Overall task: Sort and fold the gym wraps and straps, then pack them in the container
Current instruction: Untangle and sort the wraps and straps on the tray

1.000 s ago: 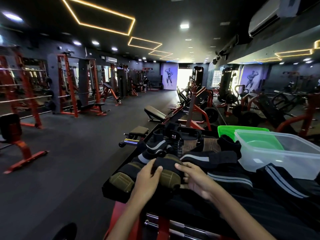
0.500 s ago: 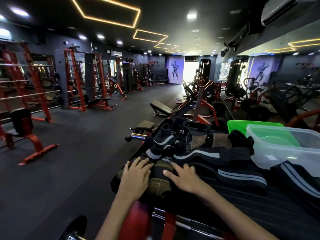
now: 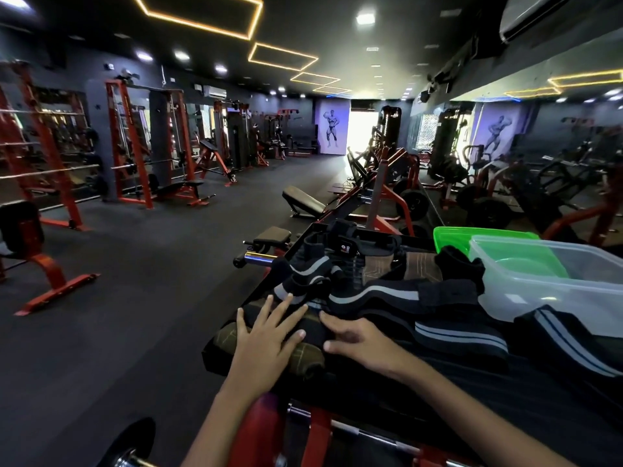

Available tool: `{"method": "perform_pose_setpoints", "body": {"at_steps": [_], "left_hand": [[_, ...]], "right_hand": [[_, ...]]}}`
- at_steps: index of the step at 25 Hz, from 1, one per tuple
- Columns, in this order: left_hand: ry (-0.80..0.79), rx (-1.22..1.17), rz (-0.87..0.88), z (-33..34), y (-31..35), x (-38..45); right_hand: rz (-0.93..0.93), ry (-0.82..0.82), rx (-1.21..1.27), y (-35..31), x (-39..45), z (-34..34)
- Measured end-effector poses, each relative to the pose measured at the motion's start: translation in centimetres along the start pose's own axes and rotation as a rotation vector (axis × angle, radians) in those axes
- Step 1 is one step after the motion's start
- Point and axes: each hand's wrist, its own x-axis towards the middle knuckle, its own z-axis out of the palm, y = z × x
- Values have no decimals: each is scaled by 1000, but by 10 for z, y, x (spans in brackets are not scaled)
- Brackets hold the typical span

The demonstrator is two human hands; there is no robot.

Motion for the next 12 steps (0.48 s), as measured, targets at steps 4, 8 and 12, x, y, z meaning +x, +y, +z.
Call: {"method": "perform_pose_setpoints", "body": {"at_steps": [4, 8, 12], "left_hand": [[-28, 43, 5, 3, -1, 4], [-62, -40, -17, -3, 0, 2], [-12, -135, 2, -23, 28, 11]], "right_hand": [[-56, -21, -355, -3, 2, 2], [-122, 59, -511, -9, -4, -39], [101, 441, -994, 18, -10, -114]]}}
